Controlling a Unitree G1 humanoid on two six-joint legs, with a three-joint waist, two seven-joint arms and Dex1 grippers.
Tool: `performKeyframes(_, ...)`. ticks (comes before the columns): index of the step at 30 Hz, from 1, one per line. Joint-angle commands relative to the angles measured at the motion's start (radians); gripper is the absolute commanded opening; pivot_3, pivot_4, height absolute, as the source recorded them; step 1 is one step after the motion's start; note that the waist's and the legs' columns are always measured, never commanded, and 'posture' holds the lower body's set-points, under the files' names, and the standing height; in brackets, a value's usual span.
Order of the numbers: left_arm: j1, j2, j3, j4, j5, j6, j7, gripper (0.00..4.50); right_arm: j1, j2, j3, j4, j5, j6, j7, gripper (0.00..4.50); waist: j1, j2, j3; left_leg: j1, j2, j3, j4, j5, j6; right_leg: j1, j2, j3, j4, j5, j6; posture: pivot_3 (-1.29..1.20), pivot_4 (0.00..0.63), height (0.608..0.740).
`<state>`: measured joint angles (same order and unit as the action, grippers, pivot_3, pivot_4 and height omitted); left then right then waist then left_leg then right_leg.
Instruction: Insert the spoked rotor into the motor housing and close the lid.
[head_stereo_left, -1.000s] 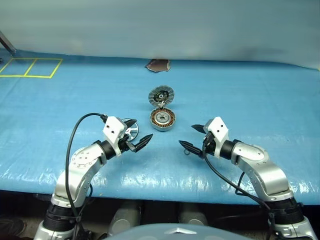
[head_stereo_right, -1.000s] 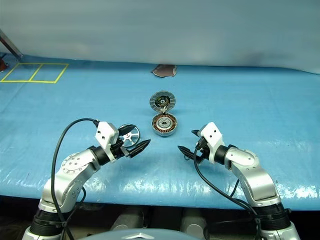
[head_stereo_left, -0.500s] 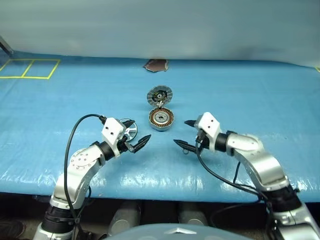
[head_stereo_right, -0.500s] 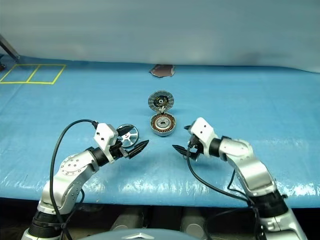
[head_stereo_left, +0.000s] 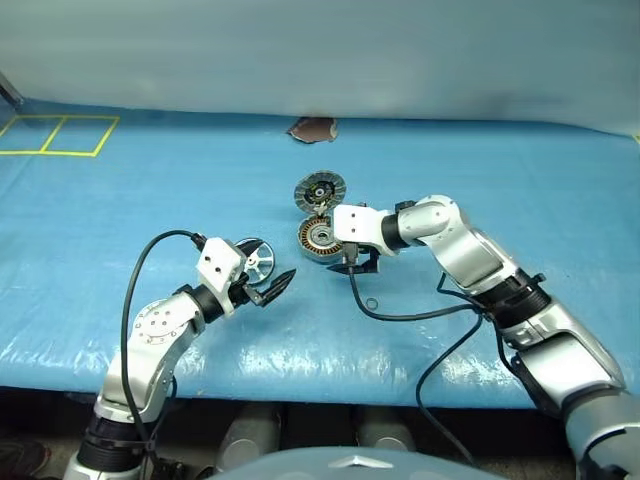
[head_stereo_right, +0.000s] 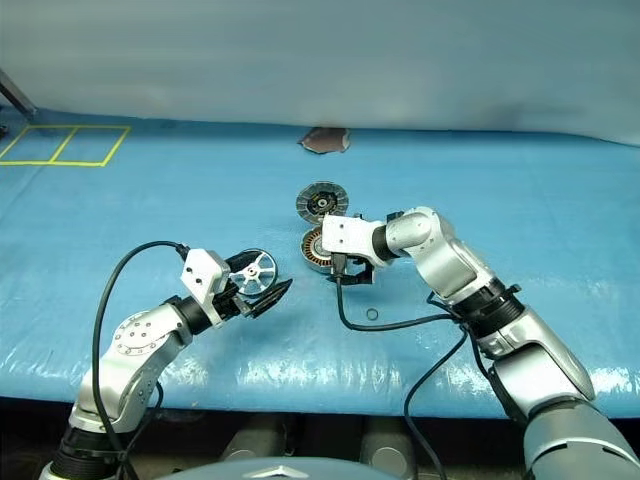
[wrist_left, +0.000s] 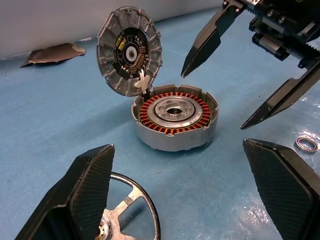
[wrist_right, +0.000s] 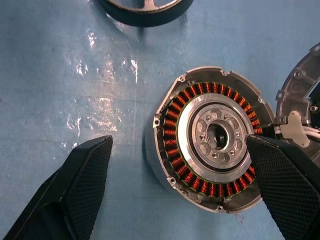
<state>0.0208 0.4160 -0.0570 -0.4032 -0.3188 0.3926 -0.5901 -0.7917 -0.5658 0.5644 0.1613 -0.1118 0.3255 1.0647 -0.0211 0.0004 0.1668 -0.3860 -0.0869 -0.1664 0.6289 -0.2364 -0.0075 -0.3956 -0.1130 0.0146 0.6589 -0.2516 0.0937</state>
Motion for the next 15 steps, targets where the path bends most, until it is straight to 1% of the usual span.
performKeyframes(1,0.006,0.007,0.021,-0.06,-0.023,-0.019,-0.009,4.5,-0.049,0.036,0.016,0.058,-0.036,-0.065,0.027,4.49,-0.002,0.0,0.0,0.0,0.0,0.0,0.0,0.0,0.0,-0.001,0.0,0.0,0.0,0.0,0.0,0.0,0.15,0.74)
performKeyframes(4,0.012,0.01,0.018,-0.062,-0.02,-0.018,-0.008,4.5,-0.067,0.062,0.027,0.118,-0.074,-0.101,0.033,4.49,-0.004,0.0,0.0,-0.001,0.0,0.0,0.0,0.0,0.0,-0.001,0.0,0.0,0.0,0.0,0.0,0.0,0.15,0.74)
performKeyframes(7,0.015,0.008,0.017,-0.066,-0.02,-0.017,-0.003,4.5,-0.071,0.086,0.022,0.132,-0.084,-0.116,0.042,4.49,-0.003,0.0,0.0,-0.001,0.0,0.0,0.0,0.0,0.0,-0.001,0.0,0.0,0.001,0.0,0.0,0.0,0.15,0.74)
performKeyframes(11,0.017,0.004,0.01,-0.065,-0.014,-0.016,0.002,4.5,-0.074,0.1,0.026,0.15,-0.102,-0.128,0.061,4.49,-0.005,0.0,0.0,-0.001,0.0,0.0,0.0,0.0,-0.001,-0.002,0.0,0.0,0.001,0.0,-0.001,0.0,0.15,0.74)
performKeyframes(14,0.019,0.002,0.006,-0.066,-0.013,-0.016,0.004,4.5,-0.087,0.11,0.04,0.214,-0.13,-0.147,0.075,4.49,-0.006,0.0,0.0,-0.001,0.0,0.0,0.0,0.0,-0.001,-0.002,0.0,0.0,0.001,0.0,-0.001,0.0,0.15,0.74)
performKeyframes(15,0.02,0.002,0.005,-0.067,-0.013,-0.015,0.003,4.5,-0.091,0.115,0.042,0.232,-0.136,-0.151,0.082,4.31,-0.006,0.0,0.0,-0.001,0.0,0.0,0.0,0.001,-0.001,-0.002,0.0,0.0,0.001,0.001,-0.001,0.0,0.15,0.74)
